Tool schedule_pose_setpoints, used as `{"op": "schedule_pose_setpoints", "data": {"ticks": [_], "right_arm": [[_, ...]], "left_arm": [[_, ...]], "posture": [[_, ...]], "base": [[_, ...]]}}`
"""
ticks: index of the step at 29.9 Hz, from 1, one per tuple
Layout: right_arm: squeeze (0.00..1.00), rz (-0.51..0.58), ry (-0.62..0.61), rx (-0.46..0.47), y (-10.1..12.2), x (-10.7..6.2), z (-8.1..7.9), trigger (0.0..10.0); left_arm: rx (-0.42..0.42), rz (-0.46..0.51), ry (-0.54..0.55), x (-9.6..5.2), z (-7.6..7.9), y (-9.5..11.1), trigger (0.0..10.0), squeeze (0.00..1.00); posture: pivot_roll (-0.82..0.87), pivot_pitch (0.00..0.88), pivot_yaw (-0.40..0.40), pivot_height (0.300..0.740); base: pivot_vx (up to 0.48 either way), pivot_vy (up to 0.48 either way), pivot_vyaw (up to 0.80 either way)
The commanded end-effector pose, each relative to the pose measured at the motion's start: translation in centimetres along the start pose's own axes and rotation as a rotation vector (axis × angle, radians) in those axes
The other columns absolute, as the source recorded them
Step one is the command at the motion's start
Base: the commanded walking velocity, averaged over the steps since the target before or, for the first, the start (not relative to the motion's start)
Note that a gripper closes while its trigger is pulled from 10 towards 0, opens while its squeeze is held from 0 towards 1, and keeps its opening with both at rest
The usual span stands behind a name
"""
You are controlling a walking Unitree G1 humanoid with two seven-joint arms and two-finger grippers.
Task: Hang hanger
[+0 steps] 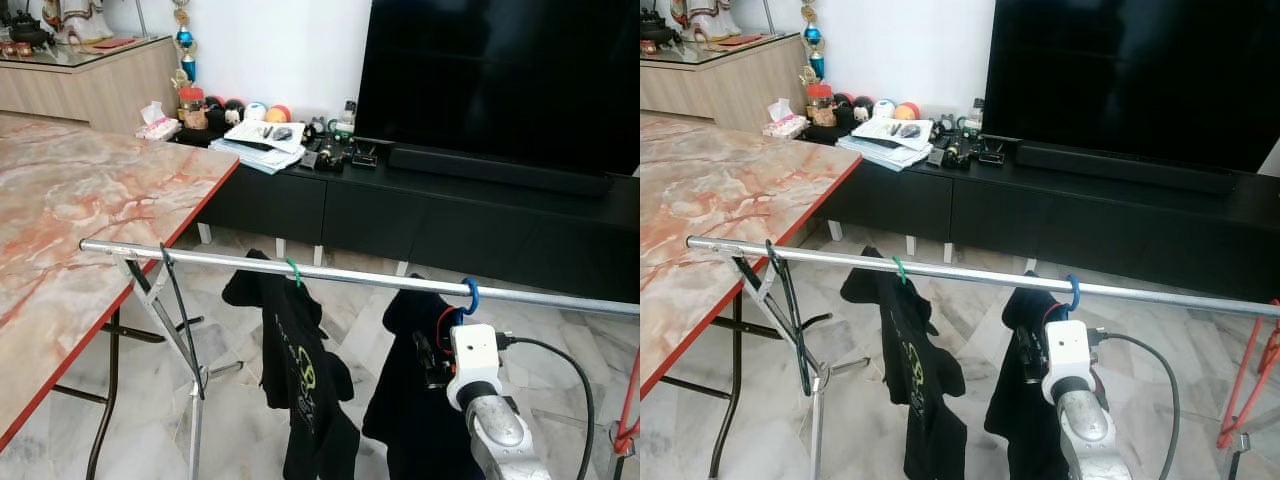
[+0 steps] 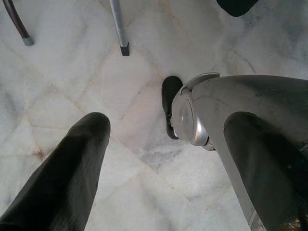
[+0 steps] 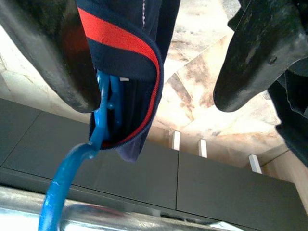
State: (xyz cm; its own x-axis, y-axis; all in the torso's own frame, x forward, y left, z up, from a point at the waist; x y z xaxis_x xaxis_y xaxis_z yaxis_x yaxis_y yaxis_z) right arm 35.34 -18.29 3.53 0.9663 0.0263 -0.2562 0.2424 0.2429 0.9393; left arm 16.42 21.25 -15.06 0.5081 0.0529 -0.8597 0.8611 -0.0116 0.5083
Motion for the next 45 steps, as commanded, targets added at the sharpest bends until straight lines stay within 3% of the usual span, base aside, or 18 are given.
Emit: {"op": "schedule_pose_setpoints", "data": {"ticks": [1, 6, 20, 24, 34, 40, 45], "right_arm": [[0.0, -0.027, 0.018, -0.018, -0.5, 0.3, -0.1, 10.0], [0.0, -0.06, 0.082, -0.061, -0.8, 1.0, -1.0, 10.0], [0.0, 0.001, 0.068, -0.102, 2.0, 3.2, -0.2, 10.0], [0.0, 0.014, 0.071, -0.096, 2.5, 3.4, -0.6, 10.0], [0.0, -0.097, 0.074, -0.13, 0.6, 3.8, -1.9, 10.0], [0.0, -0.107, 0.074, -0.118, 0.9, 4.2, -2.4, 10.0], [0.0, -0.146, 0.039, -0.131, 0.3, 4.2, -1.7, 10.0]], "left_arm": [[0.021, -0.039, -0.051, -0.1, 1.4, -1.1, 10.0, 0.0], [0.019, -0.035, -0.051, -0.1, 1.4, -1.0, 10.0, 0.0], [0.017, -0.024, -0.055, 0.1, 1.7, -0.5, 10.0, 0.0], [0.016, -0.021, -0.056, 0.2, 2.0, -0.1, 10.0, 0.0], [0.016, -0.01, -0.057, 0.3, 1.8, 0.5, 10.0, 0.0], [0.012, -0.017, -0.053, 0.2, 1.5, 0.1, 10.0, 0.0], [0.007, -0.02, -0.062, 0.3, 1.9, 0.3, 10.0, 0.0]], "posture": [[0.16, 0.0, -0.045, 0.74], [0.16, 0.0, -0.044, 0.74], [0.17, 0.0, -0.038, 0.74], [0.18, 0.001, -0.037, 0.74], [0.18, 0.003, -0.035, 0.74], [0.18, 0.001, -0.036, 0.74], [0.19, 0.001, -0.037, 0.74]], "base": [[0.0, 0.0, 0.0], [0.0, 0.0, 0.0], [0.0, 0.0, 0.0], [0.0, 0.0, 0.0], [0.0, 0.0, 0.0], [0.0, 0.0, 0.0], [0.0, 0.0, 0.0]]}}
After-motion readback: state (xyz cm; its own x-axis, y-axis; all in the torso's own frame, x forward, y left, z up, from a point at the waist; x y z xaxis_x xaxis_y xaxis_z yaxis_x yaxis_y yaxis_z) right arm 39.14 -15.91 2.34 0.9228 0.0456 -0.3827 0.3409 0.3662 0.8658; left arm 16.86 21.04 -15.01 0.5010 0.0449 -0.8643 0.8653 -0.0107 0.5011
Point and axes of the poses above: a point about 5 cm out from each wrist's last joint towards the gripper, its own x axis pointing out of the wrist towards the gripper, its own y axis along the axis of the wrist's last joint, z = x × y, the point moved 6 cm from there along x, pointing out of the wrist towards the gripper, and after that the axes turned 5 degrees about -x, right-handed, at the moved point
